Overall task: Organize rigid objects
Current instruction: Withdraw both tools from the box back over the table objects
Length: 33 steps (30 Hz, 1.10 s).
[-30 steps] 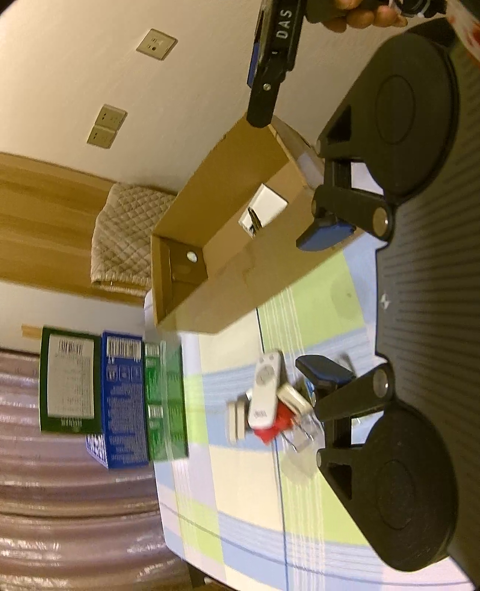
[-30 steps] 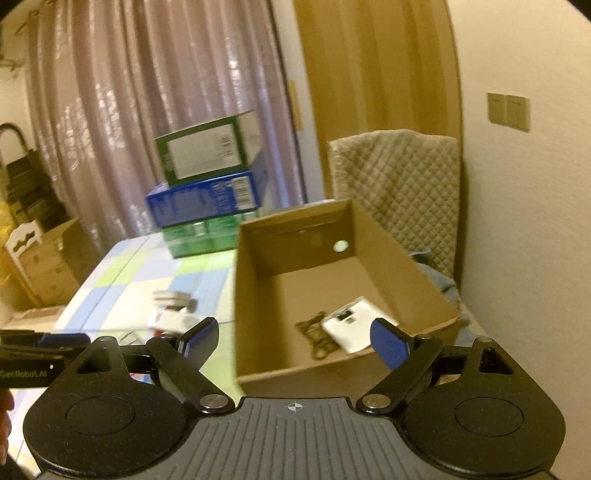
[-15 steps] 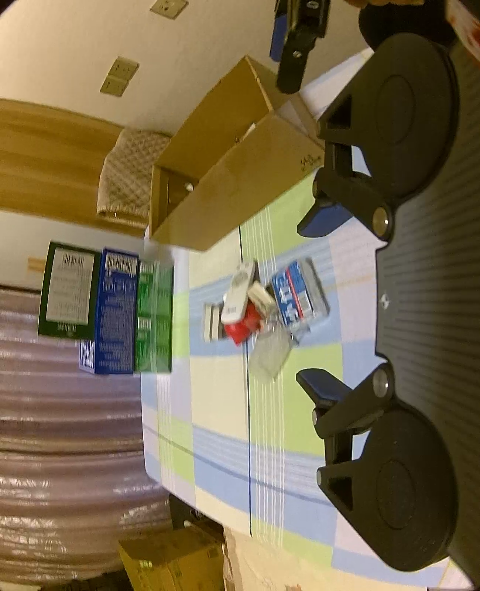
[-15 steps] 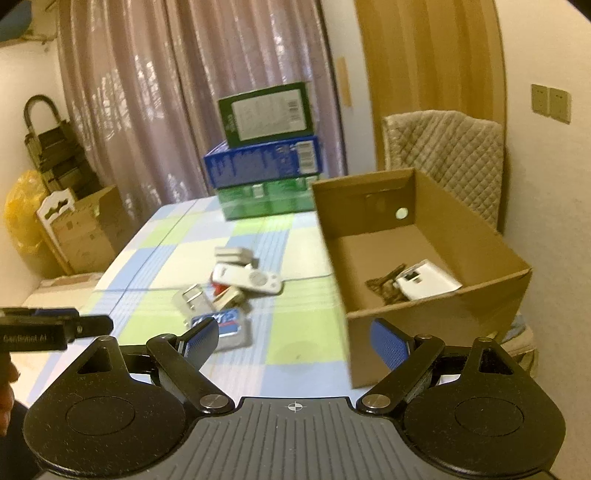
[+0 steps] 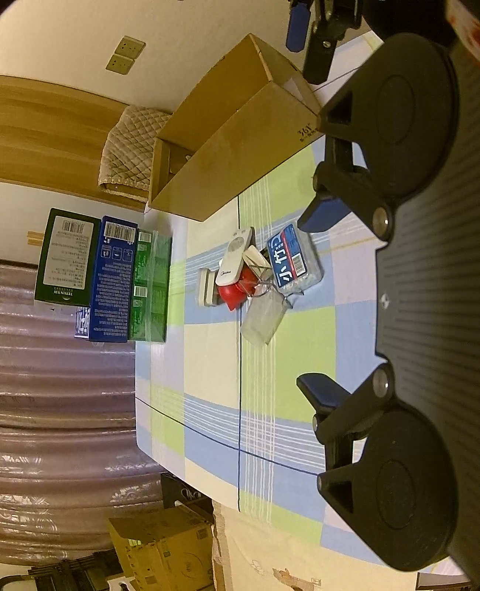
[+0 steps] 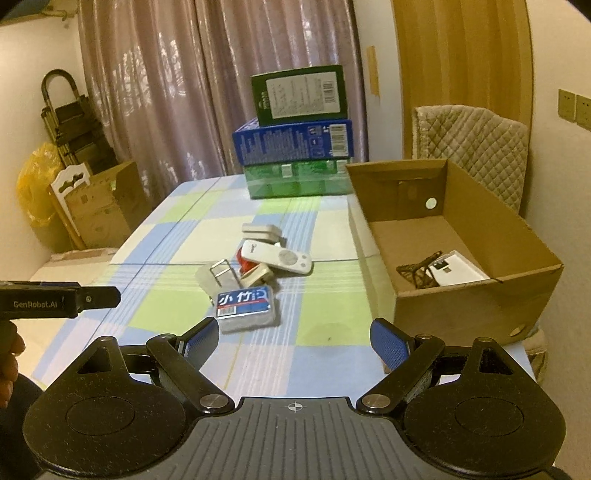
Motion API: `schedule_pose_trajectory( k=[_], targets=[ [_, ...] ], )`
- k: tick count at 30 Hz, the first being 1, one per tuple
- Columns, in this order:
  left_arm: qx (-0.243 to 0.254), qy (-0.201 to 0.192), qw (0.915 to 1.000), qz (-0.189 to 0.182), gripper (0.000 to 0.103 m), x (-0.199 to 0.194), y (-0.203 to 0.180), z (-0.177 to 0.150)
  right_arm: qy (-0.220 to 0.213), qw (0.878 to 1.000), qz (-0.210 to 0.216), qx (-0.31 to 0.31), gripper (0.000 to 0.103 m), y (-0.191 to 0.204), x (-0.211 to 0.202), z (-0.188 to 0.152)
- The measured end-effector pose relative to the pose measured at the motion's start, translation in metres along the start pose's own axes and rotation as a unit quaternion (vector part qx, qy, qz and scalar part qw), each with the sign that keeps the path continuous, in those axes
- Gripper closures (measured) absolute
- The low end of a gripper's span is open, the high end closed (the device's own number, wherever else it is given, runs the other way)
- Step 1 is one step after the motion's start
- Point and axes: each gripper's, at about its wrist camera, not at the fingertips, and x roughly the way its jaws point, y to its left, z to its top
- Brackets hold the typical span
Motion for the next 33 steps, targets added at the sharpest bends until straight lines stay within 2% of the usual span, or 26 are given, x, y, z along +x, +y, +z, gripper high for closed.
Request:
schedule_pose_trajectory(
  k=[18, 25, 29, 33],
  targets=[
    [0.011, 0.014, 0.9998, -0.009, 0.023, 0.028, 0.019, 0.005, 0.019, 0.999, 0.014, -0.023, 0.017, 0.019, 0.039, 0.003],
    [-0.007, 0.028, 0.9995, -0.014, 0.023, 0.053, 0.045, 0.007, 0.037, 0.999, 0.015, -0.036, 0.013, 0.029, 0.072, 0.004],
    [0.013, 0.03, 0.9995, 0.004, 0.023, 0.07, 0.053, 0.012, 0.044, 0.998, 0.021, -0.039, 0.011, 0.036, 0.092, 0.004],
    [0.018, 0.014, 0.9997, -0.011, 0.023, 0.086, 0.06, 0.021, 0.05, 0.998, 0.024, -0.043, 0.01, 0.042, 0.117, 0.005]
  ],
)
